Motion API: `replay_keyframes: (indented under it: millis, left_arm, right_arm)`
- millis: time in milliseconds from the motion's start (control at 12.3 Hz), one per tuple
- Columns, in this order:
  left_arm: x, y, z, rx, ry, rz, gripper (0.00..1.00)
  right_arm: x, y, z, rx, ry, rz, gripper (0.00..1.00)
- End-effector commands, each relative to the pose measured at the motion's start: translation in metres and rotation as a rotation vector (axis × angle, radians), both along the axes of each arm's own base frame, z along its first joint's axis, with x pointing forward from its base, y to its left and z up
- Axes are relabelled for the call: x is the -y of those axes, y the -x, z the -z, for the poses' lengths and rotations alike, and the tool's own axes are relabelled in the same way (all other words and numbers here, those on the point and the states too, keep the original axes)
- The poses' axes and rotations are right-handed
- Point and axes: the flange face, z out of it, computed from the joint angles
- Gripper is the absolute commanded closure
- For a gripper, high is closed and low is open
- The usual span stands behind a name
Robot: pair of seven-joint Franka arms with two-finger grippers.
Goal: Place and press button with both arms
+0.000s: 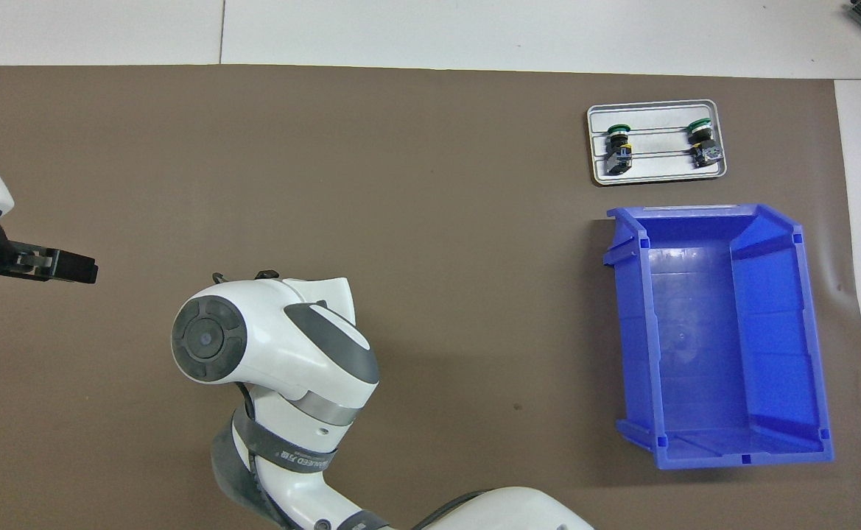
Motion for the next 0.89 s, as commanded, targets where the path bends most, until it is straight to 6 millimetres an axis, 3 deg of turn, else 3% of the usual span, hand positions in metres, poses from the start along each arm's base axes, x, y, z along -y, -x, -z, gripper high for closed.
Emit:
replay_keyframes:
  millis: [0, 163, 488, 813]
  left_arm:
    - [-0.003, 0.008, -0.001, 0.017, 0.012, -0.017, 0.00]
    - [-0.003, 0.009, -0.001, 0.012, 0.012, -0.010, 0.00]
    - [-0.003, 0.008, -0.003, 0.014, 0.012, -0.010, 0.00]
    - [-0.004, 0.008, -0.002, 0.011, 0.012, -0.022, 0.00]
  right_arm:
    - [-0.013, 0.007, -0.001, 0.012, -0.012, -0.080, 0.08]
    - [-0.014, 0.017, 0.013, -0.019, 0.008, -0.180, 0.08]
    - [-0.020, 0.024, 0.020, -0.034, -0.025, -0.316, 0.08]
    - [-0.010, 0.038, 0.035, -0.066, 0.010, -0.422, 0.08]
